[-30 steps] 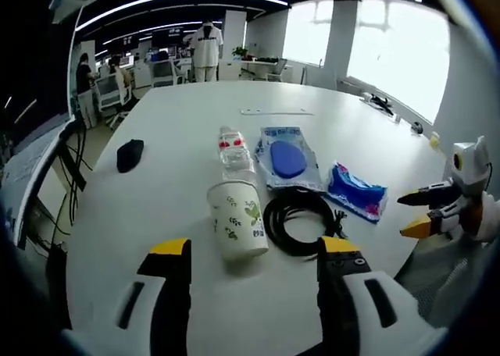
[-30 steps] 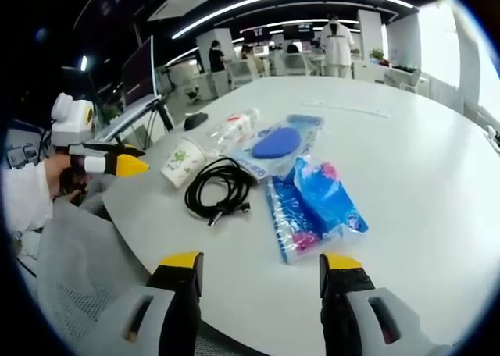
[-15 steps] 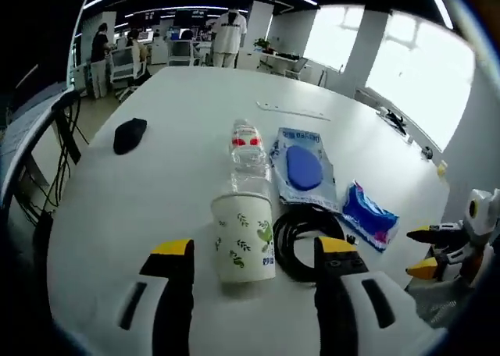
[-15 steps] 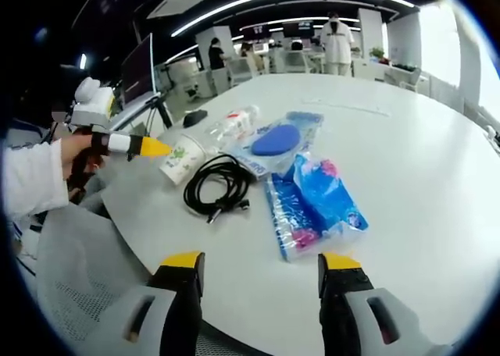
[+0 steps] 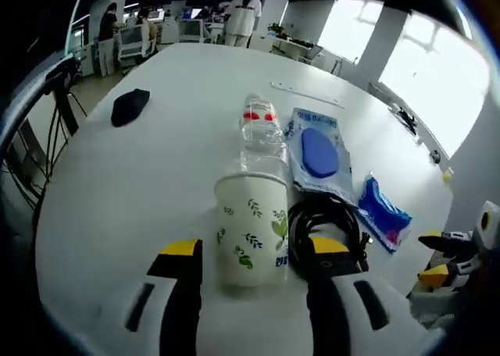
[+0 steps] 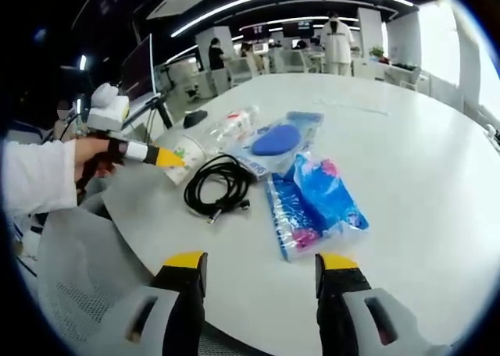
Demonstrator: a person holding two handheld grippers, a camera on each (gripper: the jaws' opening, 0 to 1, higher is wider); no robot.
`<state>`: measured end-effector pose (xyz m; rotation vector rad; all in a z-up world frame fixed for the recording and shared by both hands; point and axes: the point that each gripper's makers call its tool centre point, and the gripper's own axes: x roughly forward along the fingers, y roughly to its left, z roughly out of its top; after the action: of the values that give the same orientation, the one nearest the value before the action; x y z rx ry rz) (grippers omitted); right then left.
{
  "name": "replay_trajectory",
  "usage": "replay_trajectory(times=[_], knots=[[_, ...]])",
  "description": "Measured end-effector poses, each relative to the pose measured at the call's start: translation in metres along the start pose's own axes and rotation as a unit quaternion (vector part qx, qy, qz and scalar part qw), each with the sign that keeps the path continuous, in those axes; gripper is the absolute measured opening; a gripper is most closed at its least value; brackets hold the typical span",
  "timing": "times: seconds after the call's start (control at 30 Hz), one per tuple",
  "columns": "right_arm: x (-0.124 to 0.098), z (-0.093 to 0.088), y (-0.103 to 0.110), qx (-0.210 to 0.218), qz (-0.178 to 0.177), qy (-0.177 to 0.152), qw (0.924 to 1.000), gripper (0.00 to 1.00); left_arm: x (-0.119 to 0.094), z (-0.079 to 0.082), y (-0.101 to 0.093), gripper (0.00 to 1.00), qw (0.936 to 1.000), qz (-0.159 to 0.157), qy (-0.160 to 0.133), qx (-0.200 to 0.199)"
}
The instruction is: Arrange the tabletop items into an orderly group along one side of the table until the central work area is clear of visible clutter.
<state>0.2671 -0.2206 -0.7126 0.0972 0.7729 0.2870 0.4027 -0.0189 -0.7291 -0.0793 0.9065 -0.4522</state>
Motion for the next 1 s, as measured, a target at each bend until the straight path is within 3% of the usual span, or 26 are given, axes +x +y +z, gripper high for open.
replay_trajectory(times=[0.2, 0.4, 0.6, 0.83, 0.9, 1.0], knots=[[0.000, 0.002, 0.001, 0.005, 0.004, -0.006, 1.0000, 0.55, 0.003, -0.007, 0.003, 0.36, 0.9997, 0.002, 0.023, 0.002], [0.000, 0.004, 0.000, 0.008, 0.005, -0.009, 0.9999, 0.54, 0.001, -0.008, 0.005, 0.35, 0.9997, 0.004, 0.024, -0.002], [0.000, 0.005, 0.000, 0.012, 0.005, -0.012, 0.9998, 0.54, -0.007, -0.004, 0.000, 0.34, 1.0000, -0.006, 0.005, -0.004], [0.000, 0.007, 0.000, 0.017, 0.008, -0.016, 0.9997, 0.54, -0.022, 0.005, -0.013, 0.34, 0.9987, -0.032, -0.038, 0.000], [-0.001, 0.008, 0.000, 0.047, 0.019, -0.023, 0.9984, 0.53, -0.026, 0.005, -0.016, 0.34, 0.9978, -0.038, -0.048, 0.023], [-0.003, 0.007, -0.008, 0.118, 0.025, -0.033, 0.9921, 0.55, -0.038, 0.003, -0.027, 0.34, 0.9960, -0.053, -0.068, 0.024]])
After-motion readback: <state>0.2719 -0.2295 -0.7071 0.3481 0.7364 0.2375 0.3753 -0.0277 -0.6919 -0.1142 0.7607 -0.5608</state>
